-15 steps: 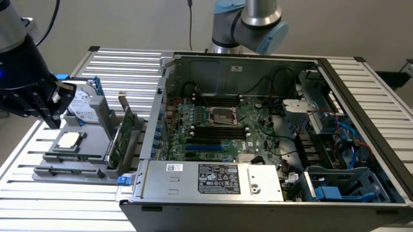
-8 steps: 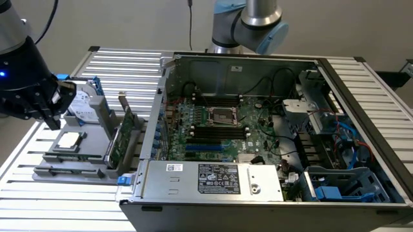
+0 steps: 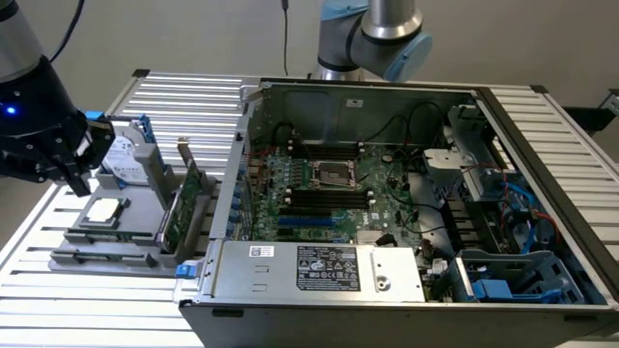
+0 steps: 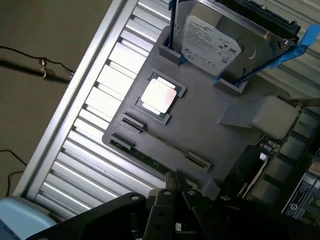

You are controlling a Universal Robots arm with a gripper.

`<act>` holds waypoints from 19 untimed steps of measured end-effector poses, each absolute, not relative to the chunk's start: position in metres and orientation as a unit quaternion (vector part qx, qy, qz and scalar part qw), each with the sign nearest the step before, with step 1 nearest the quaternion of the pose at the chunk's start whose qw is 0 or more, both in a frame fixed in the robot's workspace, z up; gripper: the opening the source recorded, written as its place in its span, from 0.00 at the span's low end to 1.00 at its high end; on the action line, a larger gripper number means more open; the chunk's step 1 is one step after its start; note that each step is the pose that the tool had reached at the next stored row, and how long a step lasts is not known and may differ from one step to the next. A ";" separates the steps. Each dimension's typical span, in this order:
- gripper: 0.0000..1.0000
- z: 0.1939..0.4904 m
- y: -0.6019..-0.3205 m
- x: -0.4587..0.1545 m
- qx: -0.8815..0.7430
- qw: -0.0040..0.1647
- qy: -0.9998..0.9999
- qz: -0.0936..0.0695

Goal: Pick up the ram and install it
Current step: 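Pick up the ram and move it above insertion slot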

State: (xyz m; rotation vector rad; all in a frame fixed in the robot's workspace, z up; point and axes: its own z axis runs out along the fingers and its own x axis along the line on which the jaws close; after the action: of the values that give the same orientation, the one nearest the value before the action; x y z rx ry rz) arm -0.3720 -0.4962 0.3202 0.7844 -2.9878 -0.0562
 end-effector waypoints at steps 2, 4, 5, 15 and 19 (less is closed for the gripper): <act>0.11 0.319 -0.496 -0.372 0.271 0.026 -0.962 -0.018; 0.11 0.317 -0.496 -0.372 0.288 0.027 -0.957 -0.017; 0.11 0.316 -0.496 -0.372 0.297 0.027 -0.954 -0.017; 0.11 0.307 -0.496 -0.372 0.382 0.028 -0.924 -0.015; 0.11 0.304 -0.496 -0.372 0.416 0.029 -0.909 -0.014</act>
State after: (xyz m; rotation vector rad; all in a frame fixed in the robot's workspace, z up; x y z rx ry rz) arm -0.3720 -0.4962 0.3036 1.2835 -2.8042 -0.0417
